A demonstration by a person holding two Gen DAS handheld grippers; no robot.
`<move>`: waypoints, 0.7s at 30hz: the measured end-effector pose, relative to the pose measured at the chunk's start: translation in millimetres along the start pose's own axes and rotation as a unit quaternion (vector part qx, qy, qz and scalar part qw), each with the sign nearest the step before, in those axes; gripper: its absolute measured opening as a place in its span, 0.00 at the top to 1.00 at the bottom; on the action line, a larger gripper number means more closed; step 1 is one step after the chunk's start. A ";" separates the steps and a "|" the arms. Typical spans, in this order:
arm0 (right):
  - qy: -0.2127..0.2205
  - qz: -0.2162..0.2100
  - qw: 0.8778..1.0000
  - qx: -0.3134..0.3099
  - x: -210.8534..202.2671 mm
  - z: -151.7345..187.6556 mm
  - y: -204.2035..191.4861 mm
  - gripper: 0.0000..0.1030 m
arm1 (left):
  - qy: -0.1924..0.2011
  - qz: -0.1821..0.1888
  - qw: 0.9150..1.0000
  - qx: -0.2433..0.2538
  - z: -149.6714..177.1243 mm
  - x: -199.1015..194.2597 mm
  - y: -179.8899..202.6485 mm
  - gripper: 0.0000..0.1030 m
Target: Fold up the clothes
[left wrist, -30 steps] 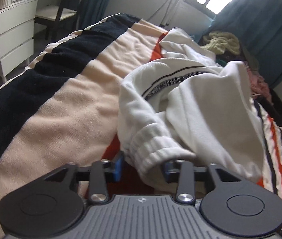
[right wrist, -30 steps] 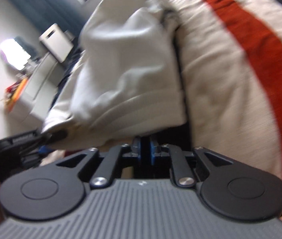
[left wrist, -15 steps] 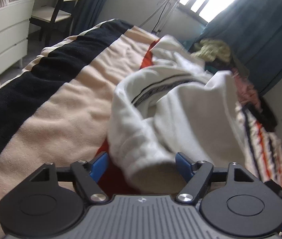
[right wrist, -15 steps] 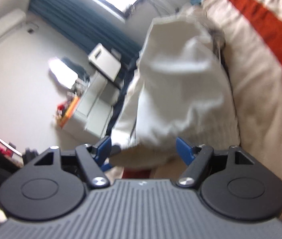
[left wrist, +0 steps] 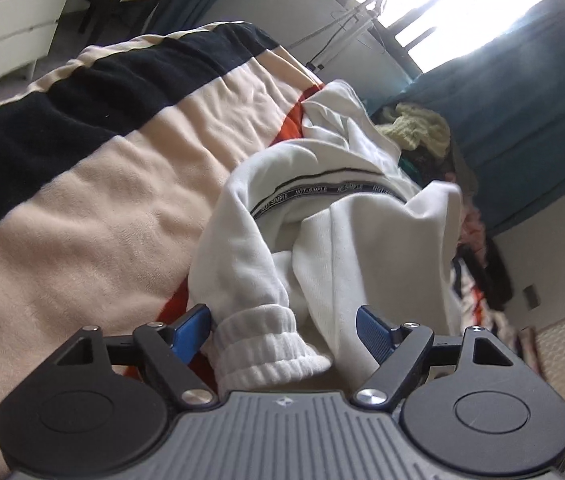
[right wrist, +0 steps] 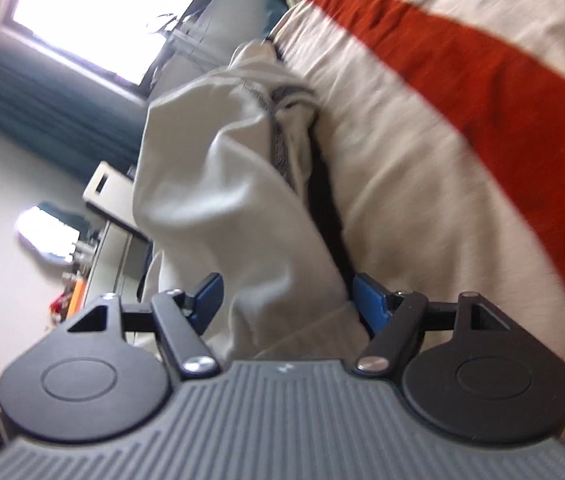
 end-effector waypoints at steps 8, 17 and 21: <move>-0.020 0.017 0.999 -0.029 4.2 11.8 -4.8 0.53 | -0.015 -0.065 0.998 0.011 11.5 17.6 -8.7 0.60; 0.068 0.010 0.998 -0.006 -37.4 -3.2 1.4 0.89 | 0.069 -0.014 0.983 -0.172 -18.6 -18.0 -56.4 0.80; 0.044 0.031 0.999 0.006 -28.7 5.1 8.4 0.91 | 0.048 -0.050 0.983 -0.173 -19.7 -8.0 -65.7 0.79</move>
Point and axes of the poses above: each gripper's, at about its wrist camera, not at the fingertips, and x roughly the way its jaws point, y to its right, z to its underside, the point moved 3 cm from there along x, roughly the way its jaws point, and after that the axes turned 10 degrees about y, right-handed, at the moved point
